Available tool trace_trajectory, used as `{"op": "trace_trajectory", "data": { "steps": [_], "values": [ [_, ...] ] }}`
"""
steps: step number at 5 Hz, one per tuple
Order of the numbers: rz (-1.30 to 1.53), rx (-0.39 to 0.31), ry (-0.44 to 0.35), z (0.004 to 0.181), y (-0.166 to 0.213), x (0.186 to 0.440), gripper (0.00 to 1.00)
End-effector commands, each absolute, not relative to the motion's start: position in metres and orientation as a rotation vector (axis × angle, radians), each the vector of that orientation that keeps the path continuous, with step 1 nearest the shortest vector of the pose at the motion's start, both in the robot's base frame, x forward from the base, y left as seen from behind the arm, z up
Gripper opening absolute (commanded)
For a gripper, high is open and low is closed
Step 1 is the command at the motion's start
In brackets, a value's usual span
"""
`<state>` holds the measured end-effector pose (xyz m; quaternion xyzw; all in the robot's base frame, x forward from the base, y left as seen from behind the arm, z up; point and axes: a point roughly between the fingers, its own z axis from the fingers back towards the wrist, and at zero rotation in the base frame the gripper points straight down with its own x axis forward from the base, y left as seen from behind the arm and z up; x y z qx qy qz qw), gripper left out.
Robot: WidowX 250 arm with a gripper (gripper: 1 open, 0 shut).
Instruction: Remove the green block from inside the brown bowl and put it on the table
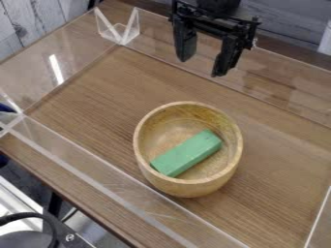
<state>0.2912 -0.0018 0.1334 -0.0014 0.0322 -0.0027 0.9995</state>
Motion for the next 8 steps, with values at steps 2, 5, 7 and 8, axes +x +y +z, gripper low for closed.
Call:
{"op": "trace_trajectory", "data": {
  "steps": [2, 5, 7, 8],
  "values": [
    [-0.06, -0.003, 0.106, 0.108, -0.009, 0.269, 1.0],
    [-0.134, -0.011, 0.111, 0.068, -0.023, 0.256, 1.0],
    [-0.169, -0.008, 0.115, 0.054, -0.03, 0.258, 1.0],
    [-0.182, -0.006, 0.113, 0.05, -0.03, 0.261, 1.0]
  ]
}}
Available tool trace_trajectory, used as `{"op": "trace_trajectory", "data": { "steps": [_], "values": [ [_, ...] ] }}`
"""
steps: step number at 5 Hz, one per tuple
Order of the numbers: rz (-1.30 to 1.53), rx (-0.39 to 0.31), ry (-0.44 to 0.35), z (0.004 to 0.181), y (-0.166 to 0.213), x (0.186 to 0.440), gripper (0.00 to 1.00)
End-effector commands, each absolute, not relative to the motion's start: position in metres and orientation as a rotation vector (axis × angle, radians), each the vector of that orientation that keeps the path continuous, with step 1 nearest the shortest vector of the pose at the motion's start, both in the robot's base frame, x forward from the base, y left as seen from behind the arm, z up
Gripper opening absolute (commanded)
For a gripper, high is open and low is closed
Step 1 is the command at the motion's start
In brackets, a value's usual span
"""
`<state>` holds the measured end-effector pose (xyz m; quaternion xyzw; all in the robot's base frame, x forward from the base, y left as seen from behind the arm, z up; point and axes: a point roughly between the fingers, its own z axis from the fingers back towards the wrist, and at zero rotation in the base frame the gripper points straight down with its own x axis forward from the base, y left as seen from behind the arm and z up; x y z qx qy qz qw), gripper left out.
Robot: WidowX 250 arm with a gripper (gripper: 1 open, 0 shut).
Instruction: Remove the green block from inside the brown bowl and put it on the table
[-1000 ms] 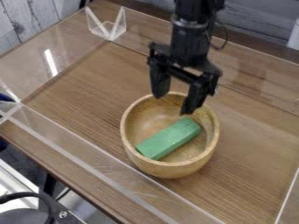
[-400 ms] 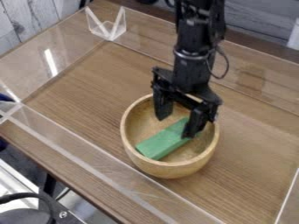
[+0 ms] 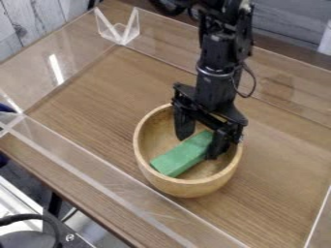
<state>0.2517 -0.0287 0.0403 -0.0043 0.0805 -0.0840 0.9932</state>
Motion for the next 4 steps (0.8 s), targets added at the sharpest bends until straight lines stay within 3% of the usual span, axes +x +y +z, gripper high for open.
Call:
{"op": "trace_trajectory", "data": {
  "steps": [1, 4],
  "values": [
    [-0.192, -0.004, 0.107, 0.0467, -0.0304, 0.263, 1.0],
    [-0.208, -0.002, 0.085, 0.045, -0.0296, 0.2663, 1.0]
  ]
}}
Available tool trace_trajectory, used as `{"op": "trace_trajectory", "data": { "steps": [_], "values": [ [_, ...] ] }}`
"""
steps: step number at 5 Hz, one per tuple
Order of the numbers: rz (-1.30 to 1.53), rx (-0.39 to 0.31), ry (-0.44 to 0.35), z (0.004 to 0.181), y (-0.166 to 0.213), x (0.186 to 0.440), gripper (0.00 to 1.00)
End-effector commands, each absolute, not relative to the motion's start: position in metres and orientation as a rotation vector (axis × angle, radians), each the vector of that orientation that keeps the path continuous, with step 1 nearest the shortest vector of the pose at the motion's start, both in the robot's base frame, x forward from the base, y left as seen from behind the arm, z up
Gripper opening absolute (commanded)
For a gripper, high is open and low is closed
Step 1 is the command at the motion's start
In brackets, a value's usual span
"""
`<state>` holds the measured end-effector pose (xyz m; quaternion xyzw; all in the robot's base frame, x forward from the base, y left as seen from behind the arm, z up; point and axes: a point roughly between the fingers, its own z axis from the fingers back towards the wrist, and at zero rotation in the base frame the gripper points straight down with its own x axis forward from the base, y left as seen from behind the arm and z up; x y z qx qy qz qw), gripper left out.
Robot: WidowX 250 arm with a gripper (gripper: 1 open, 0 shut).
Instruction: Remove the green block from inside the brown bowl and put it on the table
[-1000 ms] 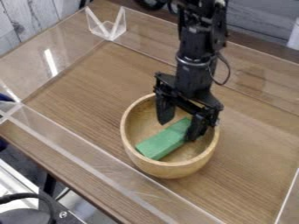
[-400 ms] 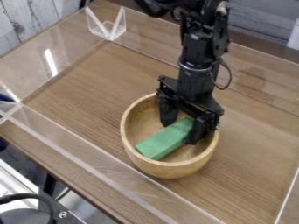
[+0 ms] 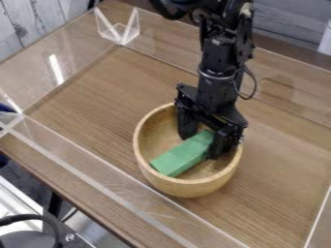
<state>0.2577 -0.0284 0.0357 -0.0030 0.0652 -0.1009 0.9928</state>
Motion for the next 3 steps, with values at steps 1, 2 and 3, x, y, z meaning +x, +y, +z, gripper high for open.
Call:
{"op": "trace_trajectory", "data": {
  "steps": [1, 2, 3],
  "values": [
    [-0.212, -0.002, 0.079, 0.0455, -0.0292, 0.2669, 1.0],
    [-0.215, -0.002, 0.072, 0.046, -0.0287, 0.2674, 1.0],
    [-0.219, -0.002, 0.067, 0.0464, -0.0281, 0.2679, 1.0]
  ]
}}
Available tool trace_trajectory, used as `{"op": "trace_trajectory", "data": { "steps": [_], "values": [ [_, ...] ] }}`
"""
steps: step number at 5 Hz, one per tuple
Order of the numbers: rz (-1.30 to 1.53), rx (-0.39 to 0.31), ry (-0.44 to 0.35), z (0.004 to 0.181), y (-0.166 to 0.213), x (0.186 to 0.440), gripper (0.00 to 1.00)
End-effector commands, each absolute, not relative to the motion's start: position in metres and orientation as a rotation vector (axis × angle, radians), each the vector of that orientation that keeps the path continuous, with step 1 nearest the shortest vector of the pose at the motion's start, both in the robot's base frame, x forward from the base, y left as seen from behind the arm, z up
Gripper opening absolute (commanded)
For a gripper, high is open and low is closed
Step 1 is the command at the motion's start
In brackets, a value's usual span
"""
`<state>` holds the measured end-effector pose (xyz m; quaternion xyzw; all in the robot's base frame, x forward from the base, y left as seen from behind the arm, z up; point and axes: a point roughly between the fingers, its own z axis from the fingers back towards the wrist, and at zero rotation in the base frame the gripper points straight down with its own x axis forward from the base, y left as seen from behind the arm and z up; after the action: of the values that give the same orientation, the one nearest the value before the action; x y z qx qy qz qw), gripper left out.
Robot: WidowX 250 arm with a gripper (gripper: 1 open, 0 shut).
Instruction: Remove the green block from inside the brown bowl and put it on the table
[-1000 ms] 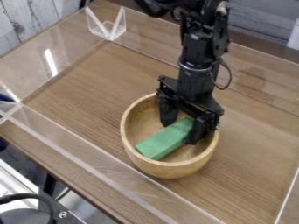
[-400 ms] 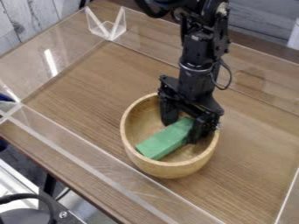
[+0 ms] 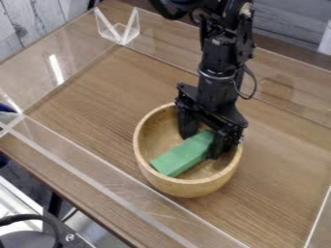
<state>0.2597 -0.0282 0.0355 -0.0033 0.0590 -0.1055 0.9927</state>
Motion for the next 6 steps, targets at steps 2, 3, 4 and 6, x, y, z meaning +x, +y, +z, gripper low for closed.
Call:
{"op": "trace_trajectory", "data": {
  "steps": [2, 3, 4, 6],
  "values": [
    [-0.224, -0.003, 0.056, 0.0481, -0.027, 0.2684, 1.0],
    [-0.226, -0.004, 0.05, 0.0491, -0.0266, 0.2686, 1.0],
    [-0.228, -0.004, 0.045, 0.0504, -0.0261, 0.2687, 1.0],
    [-0.228, -0.005, 0.048, 0.0472, -0.0248, 0.2687, 0.0]
  ]
}}
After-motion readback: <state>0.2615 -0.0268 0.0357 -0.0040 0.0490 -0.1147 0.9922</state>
